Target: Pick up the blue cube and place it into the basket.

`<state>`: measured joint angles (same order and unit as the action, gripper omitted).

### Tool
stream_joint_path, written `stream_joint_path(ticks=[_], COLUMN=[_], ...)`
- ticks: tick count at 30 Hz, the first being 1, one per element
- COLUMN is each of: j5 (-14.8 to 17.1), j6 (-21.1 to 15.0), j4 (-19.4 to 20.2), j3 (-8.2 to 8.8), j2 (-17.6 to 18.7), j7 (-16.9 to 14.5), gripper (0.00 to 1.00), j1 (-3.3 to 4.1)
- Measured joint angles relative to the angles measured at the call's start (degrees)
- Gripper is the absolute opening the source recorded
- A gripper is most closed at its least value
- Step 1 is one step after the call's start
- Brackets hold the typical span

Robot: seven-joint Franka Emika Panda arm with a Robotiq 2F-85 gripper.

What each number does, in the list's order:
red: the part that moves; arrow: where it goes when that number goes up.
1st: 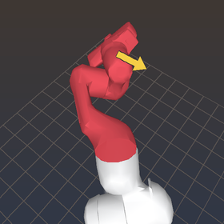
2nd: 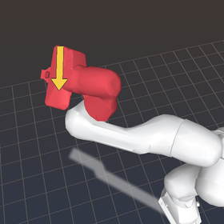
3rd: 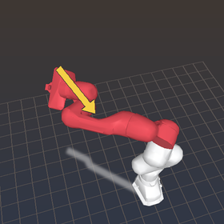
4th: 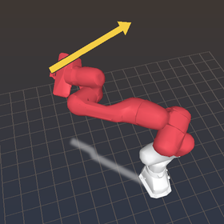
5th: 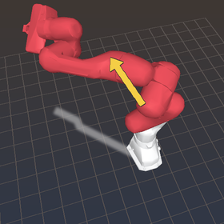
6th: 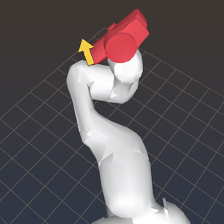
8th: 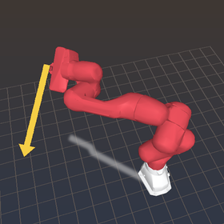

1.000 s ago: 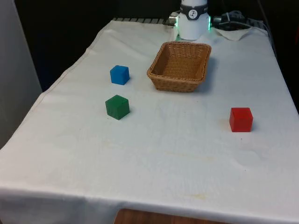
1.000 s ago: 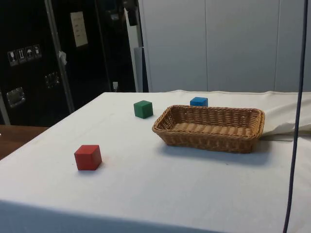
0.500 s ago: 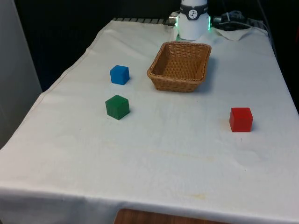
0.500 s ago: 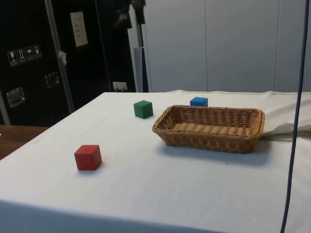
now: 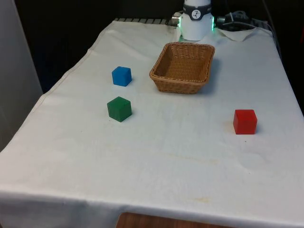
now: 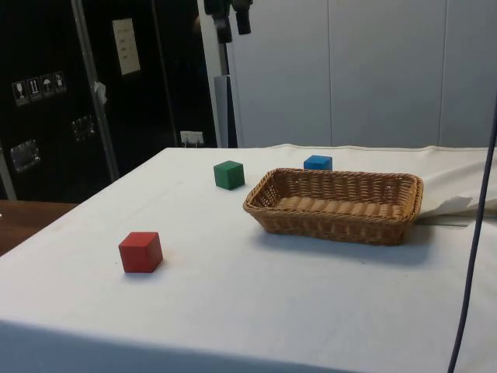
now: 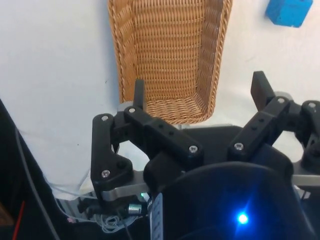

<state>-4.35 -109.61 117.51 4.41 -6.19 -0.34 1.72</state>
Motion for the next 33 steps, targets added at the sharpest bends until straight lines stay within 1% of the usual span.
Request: stream_joint_path(ticks=[2, 9, 10, 16, 18, 25, 30, 33], j5=[-0.23, -1.49, -1.49, -2.81, -2.98, -4.3, -4.93, -5.33], j6=[-0.23, -1.89, -1.89, -4.01, -4.24, -6.59, -8.08, -9.91], j4=[0.52, 4.3, 4.3, 7.39, 7.73, 10.83, 12.43, 14.15], j3=[0.06, 0.52, 0.52, 1.15, 1.26, 2.86, 3.55, 4.13], j2=[-0.46, -3.72, -3.72, -5.84, -6.02, -7.62, -8.19, -8.59], j7=[0.0, 0.0, 0.0, 0.0, -0.06, -0.86, -1.15, -1.6], gripper=[1.0, 1.0, 1.0, 1.0, 1.0, 1.0, 1.0, 1.0], j1=[0.0, -0.11, -0.11, -0.17, -0.17, -0.23, -0.23, -0.23])
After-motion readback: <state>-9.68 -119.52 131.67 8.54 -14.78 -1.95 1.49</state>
